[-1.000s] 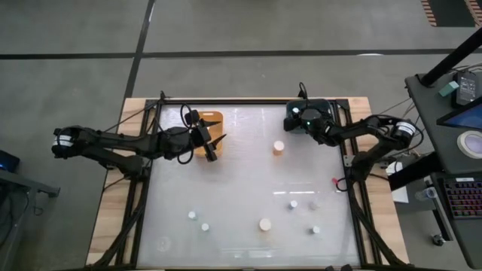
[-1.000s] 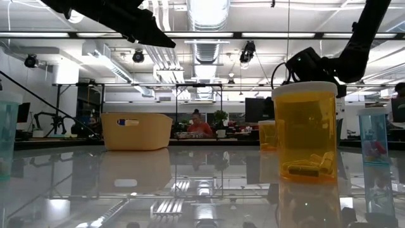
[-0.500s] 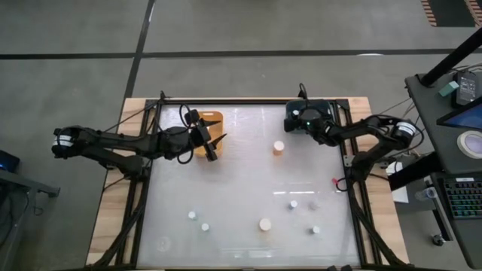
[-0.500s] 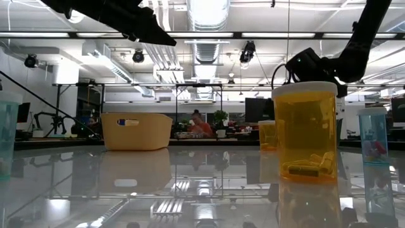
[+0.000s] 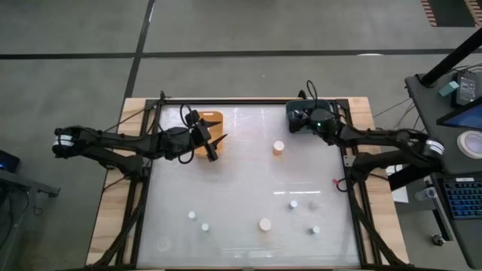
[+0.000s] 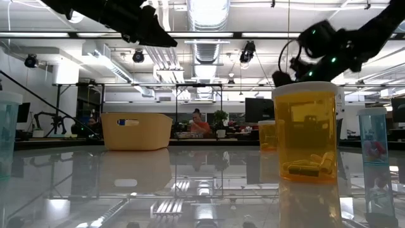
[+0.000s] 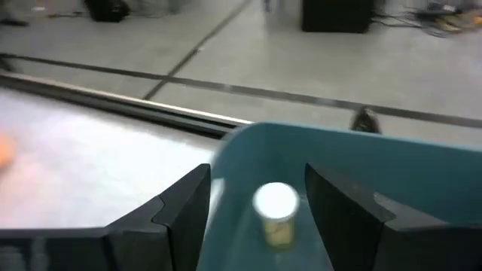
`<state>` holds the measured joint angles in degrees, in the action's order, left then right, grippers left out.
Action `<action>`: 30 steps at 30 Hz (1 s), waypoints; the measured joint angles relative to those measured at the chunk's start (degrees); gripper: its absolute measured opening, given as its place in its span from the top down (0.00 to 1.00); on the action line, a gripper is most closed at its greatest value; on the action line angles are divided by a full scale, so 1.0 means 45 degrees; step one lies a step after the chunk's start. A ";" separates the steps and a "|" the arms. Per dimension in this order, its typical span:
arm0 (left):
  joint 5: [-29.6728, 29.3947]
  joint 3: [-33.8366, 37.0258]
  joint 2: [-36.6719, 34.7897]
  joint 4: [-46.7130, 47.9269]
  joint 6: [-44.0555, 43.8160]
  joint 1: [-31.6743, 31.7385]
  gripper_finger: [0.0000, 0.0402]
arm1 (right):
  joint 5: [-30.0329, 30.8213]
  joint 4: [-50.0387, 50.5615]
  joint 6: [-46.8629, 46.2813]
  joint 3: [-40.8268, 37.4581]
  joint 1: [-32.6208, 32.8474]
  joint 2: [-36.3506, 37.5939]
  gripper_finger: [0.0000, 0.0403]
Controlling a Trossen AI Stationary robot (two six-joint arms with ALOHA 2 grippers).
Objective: Pick and place medicine bottles into bin by pill shape (circle, oval)
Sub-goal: Put the yellow bottle pill into the blue bin
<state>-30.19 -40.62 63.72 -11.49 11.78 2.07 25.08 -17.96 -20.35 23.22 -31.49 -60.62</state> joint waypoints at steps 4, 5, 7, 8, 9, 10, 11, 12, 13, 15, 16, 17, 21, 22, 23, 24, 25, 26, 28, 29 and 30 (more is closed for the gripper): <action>0.0027 -0.0030 0.0340 -0.0001 -0.0761 -0.0094 0.47 | -0.0797 0.0765 0.0489 -0.0001 0.1084 0.1595 0.50; 0.0028 -0.0094 0.0470 0.0021 -0.0876 -0.0159 0.47 | -0.1077 0.0855 0.0752 -0.0005 0.1388 0.1946 0.50; 0.0123 -0.0315 0.0772 0.0019 -0.1103 -0.0297 0.47 | -0.1635 0.0939 0.1206 -0.0019 0.2000 0.2606 0.51; 0.0155 -0.0460 0.0924 0.0015 -0.1205 -0.0383 0.47 | -0.1948 0.0938 0.1481 -0.0041 0.2317 0.2931 0.51; 0.0190 -0.0635 0.1108 0.0005 -0.1231 -0.0468 0.47 | -0.2273 0.0933 0.1689 -0.0054 0.2629 0.3241 0.52; 0.0291 -0.0817 0.1288 -0.0005 -0.1248 -0.0551 0.47 | -0.2585 0.0915 0.1928 -0.0071 0.2953 0.3541 0.52; 0.0340 -0.1013 0.1487 0.0008 -0.1255 -0.0652 0.47 | -0.2790 0.0900 0.2196 -0.0082 0.3278 0.3843 0.52; 0.0379 -0.1252 0.1725 0.0014 -0.1256 -0.0739 0.47 | -0.2955 0.0887 0.2460 -0.0106 0.3577 0.4141 0.52; 0.0400 -0.1510 0.1963 0.0002 -0.1263 -0.0804 0.47 | -0.3006 0.0886 0.2578 -0.0141 0.3917 0.4432 0.53; 0.0470 -0.2075 0.2536 0.0075 -0.1496 -0.0864 0.47 | -0.3013 0.0886 0.2993 -0.0210 0.4545 0.4962 0.52; 0.0516 -0.2420 0.2846 0.0219 -0.1566 -0.0863 0.47 | -0.3011 0.0886 0.3183 -0.0257 0.4859 0.5196 0.52; 0.0610 -0.2773 0.3197 0.0442 -0.1662 -0.0847 0.47 | -0.3011 0.0889 0.3372 -0.0305 0.5159 0.5411 0.52; 0.1378 -0.4462 0.4607 0.1991 -0.1887 -0.0811 0.47 | -0.3018 0.0886 0.3907 -0.0510 0.6099 0.6146 0.52; 0.1384 -0.4929 0.4957 0.2418 -0.1887 -0.0811 0.47 | -0.3019 0.0819 0.4076 -0.0573 0.6265 0.6296 0.52; 0.1407 -0.5384 0.5321 0.2809 -0.1887 -0.0815 0.47 | -0.3019 0.0690 0.4206 -0.0660 0.6409 0.6448 0.52; 0.1422 -0.5852 0.5672 0.3207 -0.1882 -0.0811 0.47 | -0.3023 0.0489 0.4384 -0.0768 0.6557 0.6599 0.52; 0.1469 -0.6307 0.6010 0.3660 -0.1887 -0.0806 0.47 | -0.3043 0.0322 0.4523 -0.0871 0.6679 0.6750 0.52; 0.1573 -0.6768 0.6341 0.4086 -0.1882 -0.0791 0.47 | -0.3048 0.0170 0.4715 -0.0971 0.6782 0.6900 0.52; 0.1998 -0.7664 0.6936 0.4939 -0.1879 -0.0721 0.47 | -0.3061 0.0108 0.5038 -0.1108 0.6933 0.7194 0.52; 0.2296 -0.8071 0.7204 0.5280 -0.1877 -0.0681 0.47 | -0.3116 0.0108 0.5165 -0.1167 0.6966 0.7327 0.52; 0.2584 -0.8443 0.7446 0.5545 -0.1877 -0.0632 0.47 | -0.3247 0.0098 0.5343 -0.1235 0.6975 0.7460 0.52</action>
<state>-18.56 -78.61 97.23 13.47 3.33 -0.78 10.46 -17.52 3.69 17.66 -0.10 -27.06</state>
